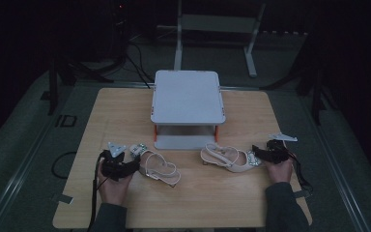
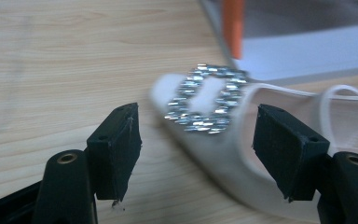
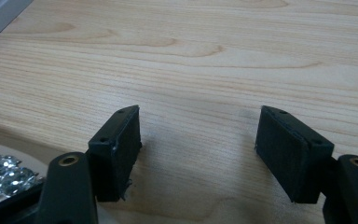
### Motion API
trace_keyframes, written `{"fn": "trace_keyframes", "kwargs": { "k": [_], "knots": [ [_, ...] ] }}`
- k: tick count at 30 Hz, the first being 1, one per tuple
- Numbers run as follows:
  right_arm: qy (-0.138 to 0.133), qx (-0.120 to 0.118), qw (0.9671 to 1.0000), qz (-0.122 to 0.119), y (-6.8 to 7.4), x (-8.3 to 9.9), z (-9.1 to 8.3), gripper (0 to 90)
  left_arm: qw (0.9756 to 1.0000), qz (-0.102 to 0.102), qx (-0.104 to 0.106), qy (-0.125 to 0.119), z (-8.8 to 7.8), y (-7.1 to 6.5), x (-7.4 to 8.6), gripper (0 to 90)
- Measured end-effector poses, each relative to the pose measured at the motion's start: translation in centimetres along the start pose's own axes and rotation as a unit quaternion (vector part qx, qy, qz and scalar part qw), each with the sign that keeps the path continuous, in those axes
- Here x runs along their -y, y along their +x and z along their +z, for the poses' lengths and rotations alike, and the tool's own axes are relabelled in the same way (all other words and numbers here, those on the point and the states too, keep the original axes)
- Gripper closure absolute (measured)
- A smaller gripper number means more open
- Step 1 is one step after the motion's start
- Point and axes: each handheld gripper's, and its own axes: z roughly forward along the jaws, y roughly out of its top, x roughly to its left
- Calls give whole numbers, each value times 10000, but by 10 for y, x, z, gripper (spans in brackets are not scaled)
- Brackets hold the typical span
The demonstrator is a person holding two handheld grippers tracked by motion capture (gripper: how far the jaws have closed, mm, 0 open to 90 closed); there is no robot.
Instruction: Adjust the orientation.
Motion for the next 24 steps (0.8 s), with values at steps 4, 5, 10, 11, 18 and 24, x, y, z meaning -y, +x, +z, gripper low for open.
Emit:
{"fn": "trace_keyframes", "kwargs": {
  "k": [4, 5, 10, 11, 18, 24],
  "knots": [
    [-1, -3, 10000, 3, 0, 0, 0, 306, 9996, 88, -59, 278, 16, -9, -2, 308],
    [-1, -3, 10000, 3, 0, 0, 0, 306, 9994, 36, -55, 354, 21, -8, -2, 308],
    [-1, -6, 10000, 5, 0, 0, 0, 306, 9976, -371, -99, 575, 30, -1, 2, 411],
    [-2, -5, 10000, 1, 0, 0, 0, 306, 9974, -444, -39, 564, 30, 1, 2, 426],
    [-2, -9, 10000, 4, 0, 0, 0, 305, 9970, -437, 120, 634, 33, 7, -4, 511],
    [-4, -15, 10000, 9, 0, 0, 0, 304, 9959, -602, 68, 670, 41, 28, -14, 532]
  ]
}}
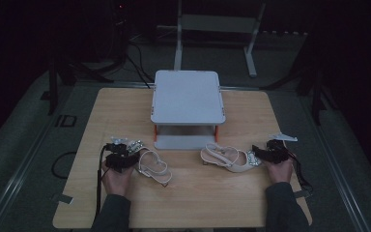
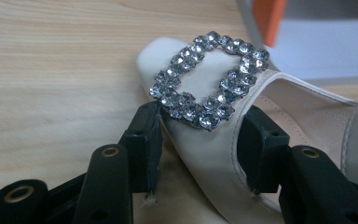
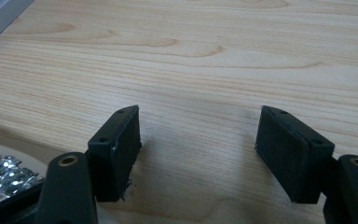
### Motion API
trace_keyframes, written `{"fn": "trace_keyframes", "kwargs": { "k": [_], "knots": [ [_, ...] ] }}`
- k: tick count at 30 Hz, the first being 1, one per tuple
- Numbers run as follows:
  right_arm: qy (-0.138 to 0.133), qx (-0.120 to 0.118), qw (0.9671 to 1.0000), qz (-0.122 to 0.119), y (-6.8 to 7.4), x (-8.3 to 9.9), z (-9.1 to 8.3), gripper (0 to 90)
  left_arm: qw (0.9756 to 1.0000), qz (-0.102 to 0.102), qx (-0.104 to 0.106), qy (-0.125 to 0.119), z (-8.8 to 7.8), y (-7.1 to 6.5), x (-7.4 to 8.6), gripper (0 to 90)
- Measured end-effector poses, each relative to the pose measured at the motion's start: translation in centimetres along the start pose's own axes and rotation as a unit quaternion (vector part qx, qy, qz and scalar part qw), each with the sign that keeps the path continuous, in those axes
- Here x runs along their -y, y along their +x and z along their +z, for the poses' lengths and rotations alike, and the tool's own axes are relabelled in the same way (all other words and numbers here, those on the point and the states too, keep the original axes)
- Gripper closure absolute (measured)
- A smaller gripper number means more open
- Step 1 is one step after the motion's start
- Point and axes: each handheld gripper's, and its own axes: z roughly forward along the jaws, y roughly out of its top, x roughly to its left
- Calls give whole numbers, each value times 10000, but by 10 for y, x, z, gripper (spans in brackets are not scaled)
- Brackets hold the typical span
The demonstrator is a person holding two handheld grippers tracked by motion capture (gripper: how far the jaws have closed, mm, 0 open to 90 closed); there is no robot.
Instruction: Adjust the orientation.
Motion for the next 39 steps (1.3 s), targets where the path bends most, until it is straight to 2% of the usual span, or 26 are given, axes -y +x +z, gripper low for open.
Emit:
{"fn": "trace_keyframes", "kwargs": {
  "k": [3, 4, 6, 9, 12, 14, 16, 18, 20, 22, 23, 24, 25, 26, 28, 31, 32, 38, 39],
  "knots": [
    [-2, -3, 10000, 5, 0, 0, 0, 305, 10000, -30, -9, 45, 3, 9, -7, 539],
    [2, -2, 10000, 2, 0, 0, 0, 304, 9999, -52, 3, 132, 6, 18, -15, 542],
    [3, 1, 10000, -1, 0, 0, 0, 305, 9998, -49, -8, 177, 8, 22, -20, 553],
    [0, 0, 10000, 0, 0, 0, 0, 304, 9996, 20, 5, 266, 17, 34, -37, 573],
    [-1, 1, 10000, -1, 0, 0, 0, 304, 9995, 36, 112, 310, 23, 38, -44, 587],
    [4, 3, 10000, -1, 0, 0, 0, 304, 9989, 89, 259, 382, 29, 43, -53, 586],
    [2, -1, 10000, 10, 0, 0, 0, 304, 9983, 95, 332, 460, 31, 46, -56, 561],
    [1, -2, 10000, 14, 0, 0, 0, 304, 9983, 104, 302, 488, 29, 47, -57, 524],
    [2, -3, 10000, 10, 0, 0, 0, 304, 9984, 129, 280, 465, 26, 47, -57, 514],
    [2, 1, 10000, -3, 0, 0, 0, 304, 9991, 131, 284, 298, 14, 46, -54, 494],
    [4, 3, 10000, -2, 0, 0, 0, 304, 9991, 131, 284, 298, 14, 46, -54, 485],
    [-2, 2, 10000, -2, 0, 0, 0, 304, 9994, 117, 296, 103, 3, 45, -54, 482],
    [-2, 4, 10000, -2, 0, 0, 0, 304, 9994, 117, 296, 103, 3, 45, -54, 480],
    [-2, 4, 10000, -2, 0, 0, 0, 304, 9995, 197, 242, -34, -9, 42, -54, 474],
    [-1, 4, 10000, -4, 0, 0, 0, 304, 9993, 268, 186, -200, -19, 39, -55, 468],
    [-2, 2, 10000, -2, 0, 0, 0, 304, 9991, 239, 139, -320, -26, 35, -55, 457],
    [-2, 2, 10000, -2, 0, 0, 0, 304, 9991, 171, 88, -381, -30, 33, -55, 461],
    [-1, 1, 10000, -4, 0, 0, 0, 304, 9991, 40, 0, -428, -30, 34, -54, 493],
    [-1, 1, 10000, -2, 0, 0, 0, 304, 9992, -78, 15, -396, -28, 36, -52, 492]
  ]
}}
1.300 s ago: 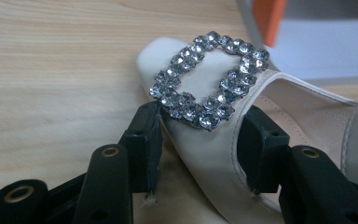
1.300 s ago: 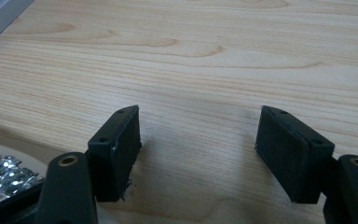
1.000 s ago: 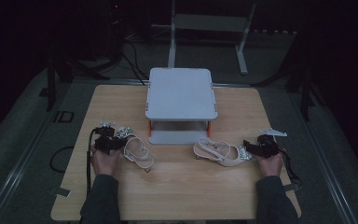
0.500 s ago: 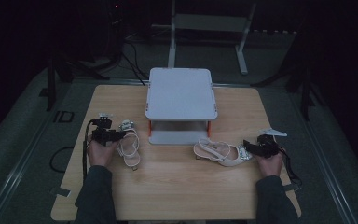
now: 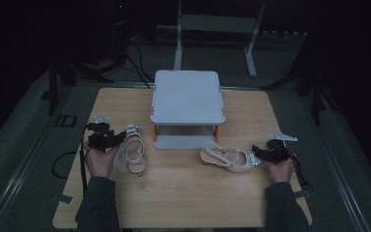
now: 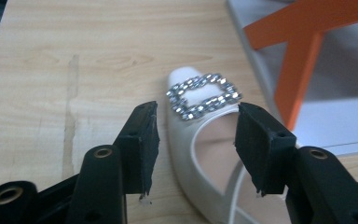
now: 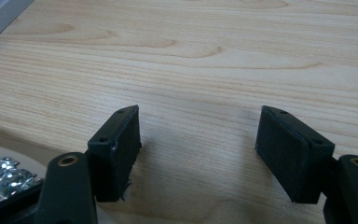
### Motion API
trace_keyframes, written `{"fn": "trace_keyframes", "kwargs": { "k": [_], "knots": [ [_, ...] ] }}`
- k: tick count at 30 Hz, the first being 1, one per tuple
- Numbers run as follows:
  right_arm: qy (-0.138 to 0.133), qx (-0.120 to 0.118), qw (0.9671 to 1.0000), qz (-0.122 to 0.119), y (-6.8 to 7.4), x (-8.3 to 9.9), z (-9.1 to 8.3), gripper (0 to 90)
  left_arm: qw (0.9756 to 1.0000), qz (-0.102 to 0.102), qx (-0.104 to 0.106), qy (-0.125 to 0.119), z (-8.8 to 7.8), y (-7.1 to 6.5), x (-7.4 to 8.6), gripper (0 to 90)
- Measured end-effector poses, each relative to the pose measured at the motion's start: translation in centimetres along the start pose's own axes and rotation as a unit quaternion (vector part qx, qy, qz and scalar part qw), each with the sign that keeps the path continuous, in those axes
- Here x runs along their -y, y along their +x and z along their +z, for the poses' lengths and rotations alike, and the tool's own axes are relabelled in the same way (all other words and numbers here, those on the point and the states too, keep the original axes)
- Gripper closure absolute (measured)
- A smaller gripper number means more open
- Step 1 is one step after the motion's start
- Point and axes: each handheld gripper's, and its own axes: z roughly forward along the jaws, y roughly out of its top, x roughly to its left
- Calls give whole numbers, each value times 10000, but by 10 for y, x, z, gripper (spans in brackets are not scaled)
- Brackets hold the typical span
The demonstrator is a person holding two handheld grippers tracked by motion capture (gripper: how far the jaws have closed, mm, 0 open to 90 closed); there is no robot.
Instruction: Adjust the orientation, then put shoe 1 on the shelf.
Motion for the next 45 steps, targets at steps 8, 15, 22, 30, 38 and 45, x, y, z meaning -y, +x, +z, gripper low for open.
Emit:
{"fn": "trace_keyframes", "kwargs": {
  "k": [8, 15, 22, 30, 38, 45],
  "knots": [
    [0, 4, 10000, -1, 0, 0, 0, 304, 10000, -29, 26, 34, -3, -8, 4, 499],
    [-1, 6, 10000, -1, 0, 0, 0, 304, 9997, 89, -73, 236, -3, -28, 7, 497],
    [4, 14, 10000, 10, 0, 0, 0, 304, 9986, 66, -162, 503, 6, -37, 13, 497],
    [2, 14, 10000, 9, 0, 0, 0, 304, 9942, -222, -323, 1001, 11, -27, 21, 555],
    [1, 19, 10000, 8, 0, 0, 0, 304, 9906, -302, -305, 1301, 12, -19, 22, 682],
    [-1, 16, 10000, 17, 0, 0, 0, 303, 9888, -775, -65, 1275, 16, -10, 25, 765]
  ]
}}
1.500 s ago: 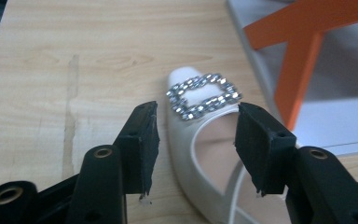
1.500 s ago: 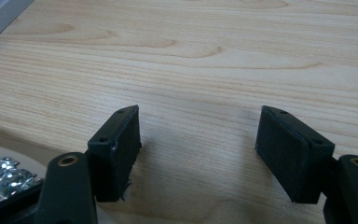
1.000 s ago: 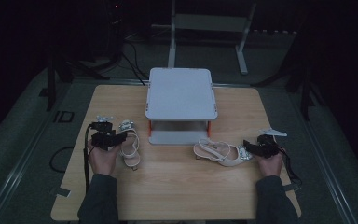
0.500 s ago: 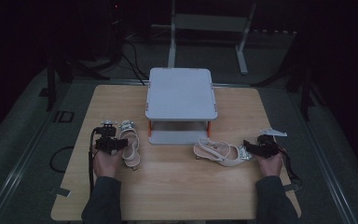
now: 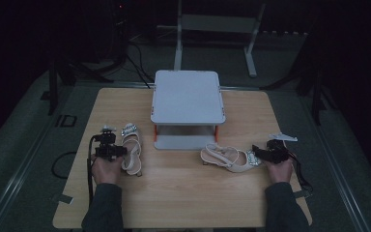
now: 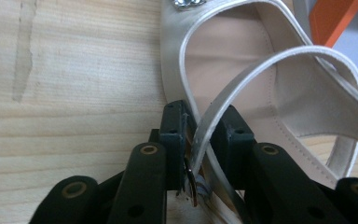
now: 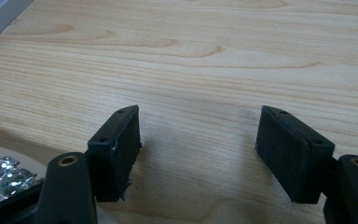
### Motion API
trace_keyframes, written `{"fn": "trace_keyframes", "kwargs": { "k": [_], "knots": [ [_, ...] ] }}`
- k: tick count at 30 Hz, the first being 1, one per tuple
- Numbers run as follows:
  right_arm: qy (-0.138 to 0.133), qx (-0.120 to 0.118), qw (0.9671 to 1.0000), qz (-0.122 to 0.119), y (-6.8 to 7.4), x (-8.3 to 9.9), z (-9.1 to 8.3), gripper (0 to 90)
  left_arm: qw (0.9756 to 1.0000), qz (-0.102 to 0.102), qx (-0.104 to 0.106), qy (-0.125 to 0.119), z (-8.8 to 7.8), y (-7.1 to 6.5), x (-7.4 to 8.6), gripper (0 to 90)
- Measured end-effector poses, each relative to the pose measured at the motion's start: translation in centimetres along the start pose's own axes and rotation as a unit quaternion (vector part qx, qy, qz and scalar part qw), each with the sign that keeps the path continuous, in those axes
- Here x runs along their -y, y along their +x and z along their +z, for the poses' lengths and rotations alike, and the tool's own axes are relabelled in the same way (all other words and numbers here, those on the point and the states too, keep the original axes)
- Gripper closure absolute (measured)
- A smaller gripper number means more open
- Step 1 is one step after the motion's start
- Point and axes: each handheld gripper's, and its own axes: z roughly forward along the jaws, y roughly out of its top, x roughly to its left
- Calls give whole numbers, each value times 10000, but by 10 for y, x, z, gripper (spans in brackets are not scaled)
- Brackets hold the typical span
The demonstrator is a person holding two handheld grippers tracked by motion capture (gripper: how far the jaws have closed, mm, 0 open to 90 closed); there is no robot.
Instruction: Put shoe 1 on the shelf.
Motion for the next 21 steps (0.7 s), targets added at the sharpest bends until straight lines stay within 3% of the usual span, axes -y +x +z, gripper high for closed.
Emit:
{"fn": "trace_keyframes", "kwargs": {
  "k": [5, 13, 21],
  "knots": [
    [1, -2, 10000, 7, 0, 0, 0, 303, 9989, -276, 374, -38, 0, 11, 1, 823],
    [-3, -15, 10000, 30, -1, 0, 0, 303, 9961, -373, 800, -34, 2, 14, -3, 834],
    [-8, -20, 10000, 42, -1, 0, 0, 303, 9953, -360, 887, -157, -9, 14, -11, 834]
  ]
}}
